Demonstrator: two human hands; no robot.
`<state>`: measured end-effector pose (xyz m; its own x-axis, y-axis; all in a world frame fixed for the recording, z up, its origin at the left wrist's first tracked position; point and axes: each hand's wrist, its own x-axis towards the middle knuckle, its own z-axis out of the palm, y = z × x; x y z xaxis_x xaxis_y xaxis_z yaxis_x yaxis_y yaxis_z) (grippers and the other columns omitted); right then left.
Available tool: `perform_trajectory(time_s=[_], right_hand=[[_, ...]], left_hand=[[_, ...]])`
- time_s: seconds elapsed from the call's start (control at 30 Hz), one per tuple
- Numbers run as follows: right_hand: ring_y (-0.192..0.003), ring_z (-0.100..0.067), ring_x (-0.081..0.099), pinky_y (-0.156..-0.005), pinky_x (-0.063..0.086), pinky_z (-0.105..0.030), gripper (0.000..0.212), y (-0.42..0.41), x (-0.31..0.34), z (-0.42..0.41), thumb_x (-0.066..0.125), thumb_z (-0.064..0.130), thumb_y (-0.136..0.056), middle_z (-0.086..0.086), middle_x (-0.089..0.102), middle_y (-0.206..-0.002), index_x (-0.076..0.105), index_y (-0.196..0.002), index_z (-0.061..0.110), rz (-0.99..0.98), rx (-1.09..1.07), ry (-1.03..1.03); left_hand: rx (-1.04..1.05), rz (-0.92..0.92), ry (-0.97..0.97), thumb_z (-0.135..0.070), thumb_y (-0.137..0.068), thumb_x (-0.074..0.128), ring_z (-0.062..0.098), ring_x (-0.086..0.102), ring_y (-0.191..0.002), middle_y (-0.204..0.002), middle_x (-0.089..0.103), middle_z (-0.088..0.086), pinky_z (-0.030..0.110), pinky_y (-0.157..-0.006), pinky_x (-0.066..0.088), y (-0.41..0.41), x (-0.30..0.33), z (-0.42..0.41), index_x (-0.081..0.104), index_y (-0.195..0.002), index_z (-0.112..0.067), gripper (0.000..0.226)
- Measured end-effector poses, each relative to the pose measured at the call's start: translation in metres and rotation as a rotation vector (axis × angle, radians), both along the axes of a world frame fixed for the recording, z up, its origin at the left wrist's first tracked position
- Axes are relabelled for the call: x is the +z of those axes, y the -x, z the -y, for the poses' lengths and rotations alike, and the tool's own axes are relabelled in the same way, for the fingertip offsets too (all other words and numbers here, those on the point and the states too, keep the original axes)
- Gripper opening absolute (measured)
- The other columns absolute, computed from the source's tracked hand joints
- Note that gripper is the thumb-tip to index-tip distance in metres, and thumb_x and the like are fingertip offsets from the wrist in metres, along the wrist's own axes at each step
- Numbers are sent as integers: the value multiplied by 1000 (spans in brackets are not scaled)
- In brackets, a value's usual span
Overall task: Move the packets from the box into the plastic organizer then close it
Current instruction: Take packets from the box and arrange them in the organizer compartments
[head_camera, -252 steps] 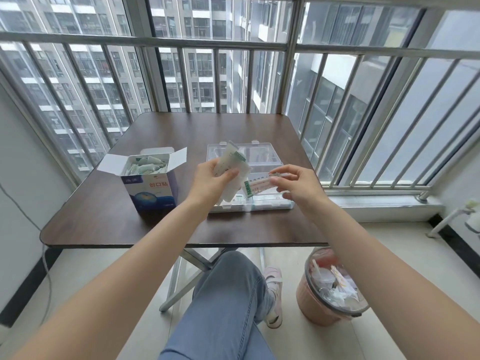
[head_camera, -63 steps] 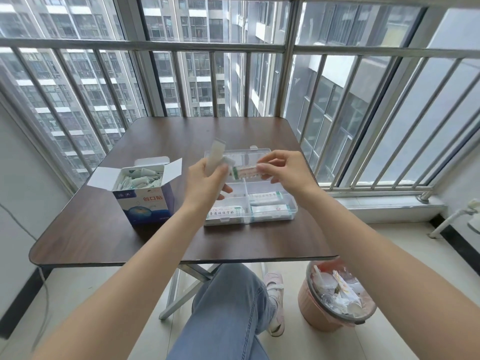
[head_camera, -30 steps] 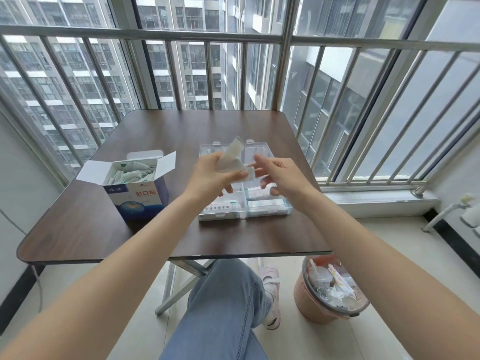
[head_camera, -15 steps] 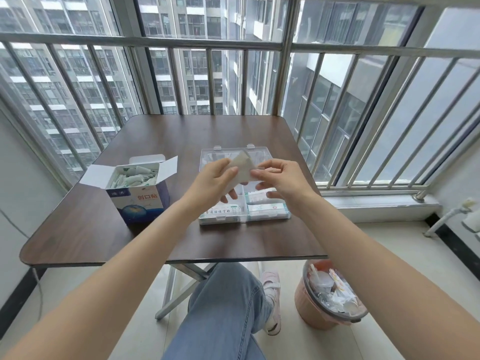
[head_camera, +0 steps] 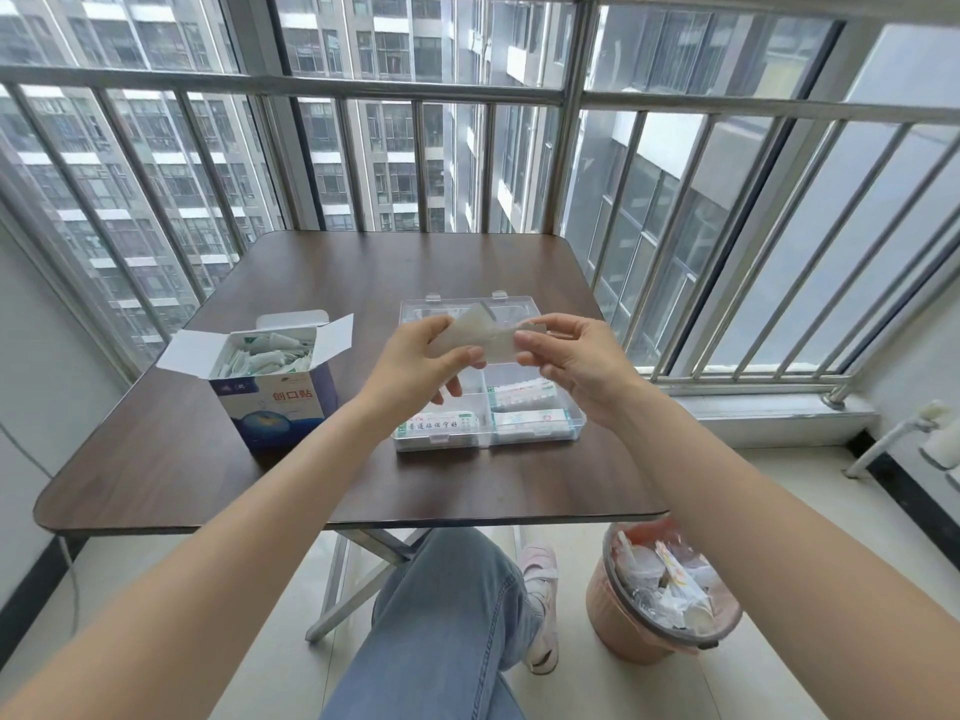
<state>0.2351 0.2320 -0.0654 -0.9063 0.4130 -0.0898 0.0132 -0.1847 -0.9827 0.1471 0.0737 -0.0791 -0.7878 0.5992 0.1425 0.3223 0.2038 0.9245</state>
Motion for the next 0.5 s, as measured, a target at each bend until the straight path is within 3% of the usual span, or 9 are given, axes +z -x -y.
perform_trajectory(time_s=[0.1, 0.17, 0.3, 0.43, 0.5], right_hand=[[-65, -14, 69, -66, 56, -16, 15, 2, 0, -8, 62, 12, -87, -7, 69, -67, 63, -76, 0, -61, -25, 206], [-70, -17, 68, -70, 57, -18, 22, 4, -1, -16, 62, 16, -88, -11, 69, -71, 64, -75, -2, -39, -42, 176], [-72, -17, 66, -71, 55, -16, 5, 10, -10, -28, 68, -3, -80, -12, 65, -77, 65, -77, 0, 142, -18, -236], [-74, -17, 68, -77, 54, -26, 16, 20, -19, -40, 75, -1, -74, -10, 70, -75, 68, -69, 12, 295, 18, -658], [-74, -13, 66, -77, 52, -20, 14, 26, -23, -40, 76, 2, -73, -8, 71, -77, 71, -69, 14, 313, 56, -801]], left_hand=[[74, 19, -51, -11, -90, 60, 5, 51, -43, -78, 70, -2, 18, -40, 41, 2, -2, 1, 60, -92, -10, 3], [104, 26, -56, -10, -91, 59, 4, 50, -42, -80, 69, -1, 18, -40, 40, 4, -3, 1, 60, -98, -5, 9], [120, 37, -42, -10, -91, 59, 5, 51, -42, -79, 69, -2, 18, -41, 41, 5, -6, -3, 60, -100, -3, 12], [106, 44, -33, -10, -91, 59, 5, 51, -42, -79, 68, -2, 17, -41, 40, 6, -7, -6, 59, -98, -3, 10], [102, 45, -29, -10, -90, 58, 5, 50, -42, -78, 68, -3, 17, -41, 40, 7, -7, -7, 59, -95, -5, 7]])
